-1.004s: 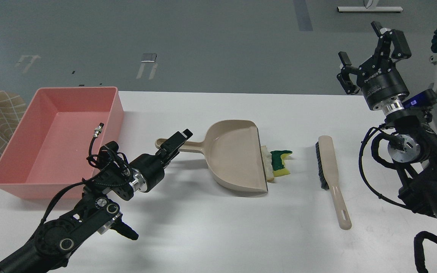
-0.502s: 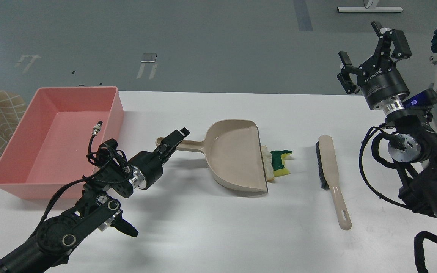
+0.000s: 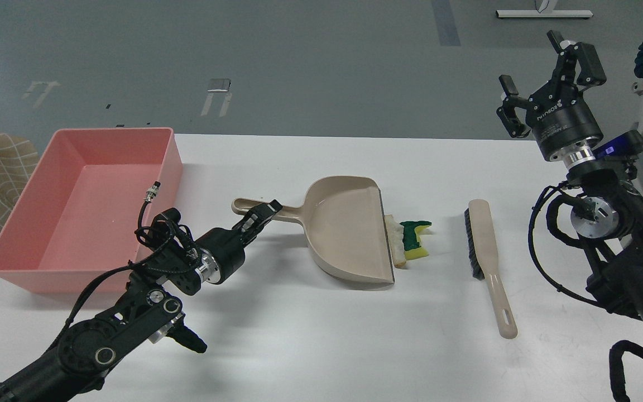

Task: Sweep and dump garbage into bin
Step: 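Lower the right gripper to the wooden brush handle and grasp it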

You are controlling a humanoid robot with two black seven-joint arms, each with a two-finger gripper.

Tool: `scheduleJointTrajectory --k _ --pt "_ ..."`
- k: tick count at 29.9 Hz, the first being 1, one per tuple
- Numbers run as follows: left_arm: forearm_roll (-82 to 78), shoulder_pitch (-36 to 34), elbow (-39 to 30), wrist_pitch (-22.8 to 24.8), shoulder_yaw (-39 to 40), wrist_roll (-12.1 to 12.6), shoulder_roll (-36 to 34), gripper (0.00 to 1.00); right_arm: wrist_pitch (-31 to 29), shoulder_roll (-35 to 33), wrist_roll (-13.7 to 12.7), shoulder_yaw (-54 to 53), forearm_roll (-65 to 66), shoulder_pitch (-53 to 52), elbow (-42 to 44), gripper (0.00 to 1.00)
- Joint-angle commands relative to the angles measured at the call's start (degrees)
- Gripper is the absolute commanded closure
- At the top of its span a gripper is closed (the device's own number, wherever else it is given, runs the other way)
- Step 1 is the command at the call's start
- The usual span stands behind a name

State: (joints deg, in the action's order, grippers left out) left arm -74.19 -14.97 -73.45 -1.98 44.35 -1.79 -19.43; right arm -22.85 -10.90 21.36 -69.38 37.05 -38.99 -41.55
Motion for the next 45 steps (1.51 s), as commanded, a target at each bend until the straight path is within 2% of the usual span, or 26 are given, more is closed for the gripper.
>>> scheduleJointTrajectory --k 1,5,8,11,12,15,17,20,21,26,33,41,45 --pt "0.6 -0.1 -0.3 -0.1 0.6 -0.1 -0.1 1.0 0.0 -0.8 -0.1 0.0 0.2 -0.2 0.1 0.0" --pt "0.8 -0.2 -0.4 -0.8 0.6 -0.2 -0.2 1.0 -0.2 -4.7 -0.8 0.2 0.6 -0.3 0.1 0.0" --pt "0.8 -0.2 -0.5 -0.9 0.6 -0.3 -0.2 1.0 -0.3 -8.2 -2.3 2.0 0.9 -0.4 -0.2 0.0" --pt "0.8 -0.2 -0.6 -0.8 0.6 -0.4 -0.1 1.0 -0.3 -14.8 -3.6 12.6 1.0 -1.1 -1.6 0.0" --pt "0.8 -0.1 -0.6 -0.9 0.6 -0.4 -0.1 1.0 -0.2 -18.7 -3.6 17.7 1.1 -1.3 -3.3 0.0" --pt "0.8 -0.1 -0.6 -0.9 0.6 -0.5 -0.1 1.0 -0.2 -24.2 -3.4 25.5 1.6 -1.2 -6.0 0.0" --pt "0.8 0.0 -0.6 -0.9 0.6 -0.7 -0.2 1.0 -0.2 -30.6 -3.3 33.7 3.0 -1.2 -10.6 0.0" --pt "0.8 0.0 -0.6 -0.9 0.6 -0.7 -0.1 1.0 -0.2 -40.0 -3.2 39.1 6.7 -0.1 -18.0 0.0" --pt "0.8 0.0 -0.6 -0.9 0.6 -0.7 -0.1 1.0 -0.2 -40.1 -3.2 39.1 6.7 -0.1 -18.0 0.0" --pt "0.8 0.0 -0.6 -0.9 0.6 -0.8 -0.1 1.0 0.8 -52.6 -3.0 42.3 16.5 3.4 -31.6 0.0" --pt "0.8 -0.1 -0.5 -1.0 0.4 -0.8 -0.1 1.0 4.0 -58.6 -3.1 42.5 23.4 11.4 -43.2 0.0" --pt "0.8 0.0 -0.5 -1.0 0.2 -0.9 0.0 1.0 5.5 -56.2 -3.8 42.8 29.7 13.6 -46.8 0.0" --pt "0.7 0.0 -0.4 -0.9 0.2 -0.9 0.0 1.0 5.7 -52.5 -5.3 42.8 33.8 14.4 -46.3 0.01"
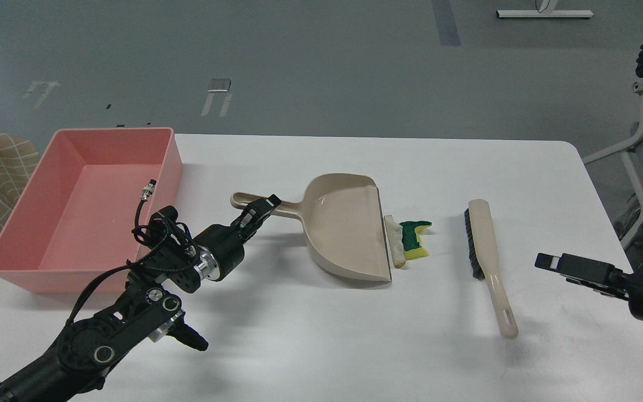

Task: Sweep and dump garbage into bin
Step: 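Lower the right gripper to the wooden brush handle and grasp it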

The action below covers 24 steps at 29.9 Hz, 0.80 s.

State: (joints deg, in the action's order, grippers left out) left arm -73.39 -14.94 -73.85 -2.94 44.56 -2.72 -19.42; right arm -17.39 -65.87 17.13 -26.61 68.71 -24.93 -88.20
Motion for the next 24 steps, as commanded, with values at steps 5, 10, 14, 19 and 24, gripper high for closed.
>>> scheduleJointTrajectory --k 5,10,14,19,24 --pt "-0.1 -0.1 -0.1 0.0 0.0 0.0 0.0 1.0 0.2 5.7 -4.2 -0.1 2.3 0.2 0.3 0.03" --pt "-0.1 -0.1 0.0 0.0 0.0 0.0 0.0 1.0 0.3 7.3 -5.6 -0.1 2.4 0.1 0.2 0.07" --pt "-0.1 -0.1 -0.1 0.0 0.0 -0.1 0.0 1.0 0.6 7.5 -6.3 -0.3 2.3 0.1 -0.2 0.14" --pt "-0.1 -0.1 0.0 0.0 0.0 -0.1 0.0 1.0 0.6 7.6 -7.2 -0.1 2.2 0.2 -0.1 0.17" --pt "-0.2 -0.1 0.0 0.0 0.0 -0.1 0.0 1.0 0.6 8.7 -7.9 0.0 2.1 0.3 -0.2 0.17"
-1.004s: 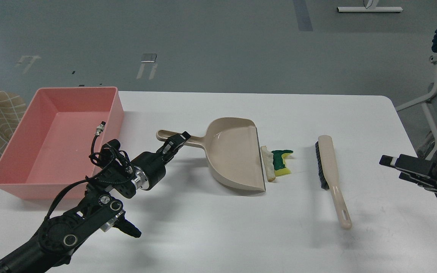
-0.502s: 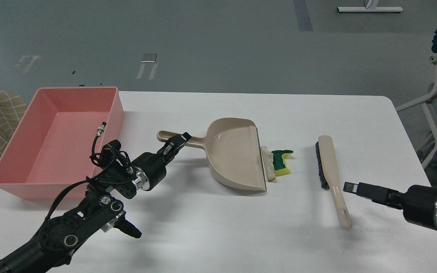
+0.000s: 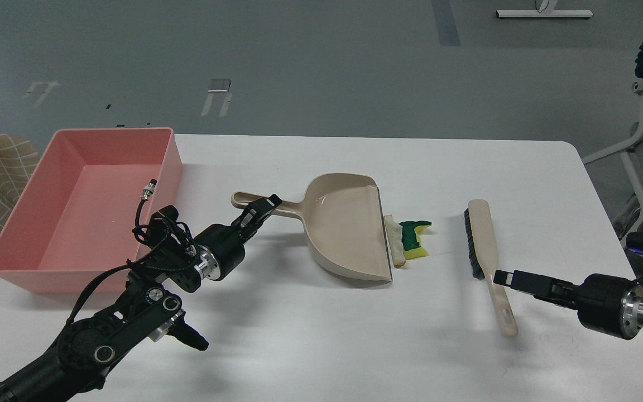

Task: Sweep and dump garbage into bin
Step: 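Lower the right gripper to the wooden brush handle and grasp it, then sweep the brush with the right gripper pushing the sponge into the dustpan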

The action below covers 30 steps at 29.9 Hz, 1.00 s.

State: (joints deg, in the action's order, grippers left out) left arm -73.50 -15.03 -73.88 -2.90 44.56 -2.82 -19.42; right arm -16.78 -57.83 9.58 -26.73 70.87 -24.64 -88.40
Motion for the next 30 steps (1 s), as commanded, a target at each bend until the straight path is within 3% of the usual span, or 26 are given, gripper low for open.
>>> scheduleJointTrajectory --k 1,9,16,27,30 --pt "-0.1 0.0 0.0 0.0 0.0 0.0 0.0 1.0 0.1 0.9 -0.6 0.1 0.0 0.1 0.0 0.17" --pt "-0.1 -0.1 0.0 0.0 0.0 0.0 0.0 1.0 0.0 1.7 -1.1 0.1 0.0 0.0 -0.2 0.18" --pt "-0.1 -0.1 0.0 0.0 -0.1 0.0 0.0 1.0 0.0 1.7 -1.8 0.1 0.1 1.4 -0.3 0.49" --pt "-0.1 0.0 0.0 0.0 -0.1 0.0 0.0 1.0 -0.1 1.7 -3.3 0.1 0.0 2.2 -0.5 0.49" --pt "0.0 0.0 0.1 0.0 -0.1 0.0 -0.1 1.0 0.0 1.7 -3.3 0.1 0.1 2.1 -0.6 0.55"
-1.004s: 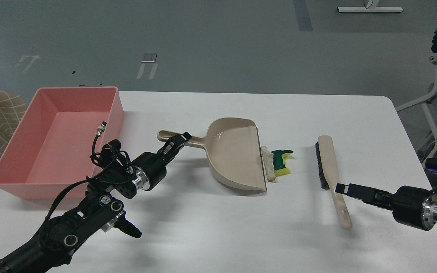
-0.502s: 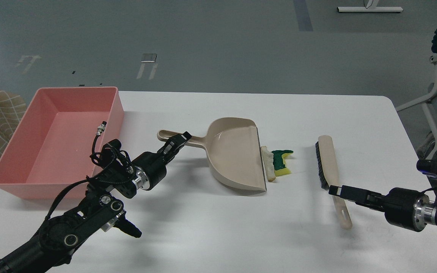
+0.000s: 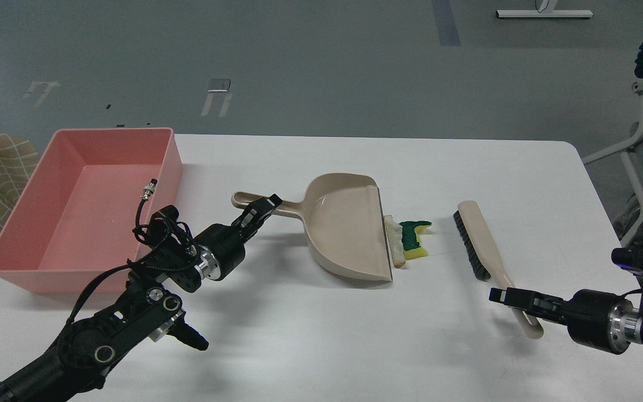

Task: Sweep and dump garbage into bin
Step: 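Sweep the brush with the right gripper pushing the sponge into the dustpan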

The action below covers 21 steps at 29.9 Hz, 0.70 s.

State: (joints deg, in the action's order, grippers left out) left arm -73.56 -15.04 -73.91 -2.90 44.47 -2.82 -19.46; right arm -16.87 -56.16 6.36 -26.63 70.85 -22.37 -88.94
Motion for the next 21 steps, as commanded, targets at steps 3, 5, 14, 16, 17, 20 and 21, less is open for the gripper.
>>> scheduleJointTrajectory --k 3,5,14,16,17,20,21 --pt "0.0 0.0 0.0 0.0 0.0 -0.1 0.0 1.0 0.1 -0.2 0.1 -0.1 0.0 -0.2 -0.5 0.78" --pt "0.0 0.0 0.0 0.0 0.0 0.0 0.0 1.0 0.0 -0.4 0.1 0.0 0.0 -0.1 -1.5 0.99" --pt "0.0 -0.1 0.0 0.0 0.0 0.0 -0.1 1.0 -0.4 -1.2 0.0 0.0 0.0 -0.4 -2.4 1.0" --pt "0.0 -0.1 0.0 0.0 0.0 -0.1 -0.1 1.0 -0.4 -1.3 0.0 -0.1 0.0 -1.0 -2.3 1.0" --pt "0.0 -0.1 0.0 0.0 0.0 0.0 -0.1 1.0 -0.4 -1.4 -0.2 -0.1 0.1 -1.4 -2.1 1.0" --pt "0.0 -0.1 0.0 0.1 0.0 0.0 -0.1 1.0 -0.4 -1.3 -1.3 -0.1 0.3 -3.2 -1.6 1.0" --pt "0.0 -0.1 0.0 0.1 0.0 0.0 -0.1 1.0 -0.4 -1.3 -1.8 0.0 0.6 -3.7 -1.5 1.0"
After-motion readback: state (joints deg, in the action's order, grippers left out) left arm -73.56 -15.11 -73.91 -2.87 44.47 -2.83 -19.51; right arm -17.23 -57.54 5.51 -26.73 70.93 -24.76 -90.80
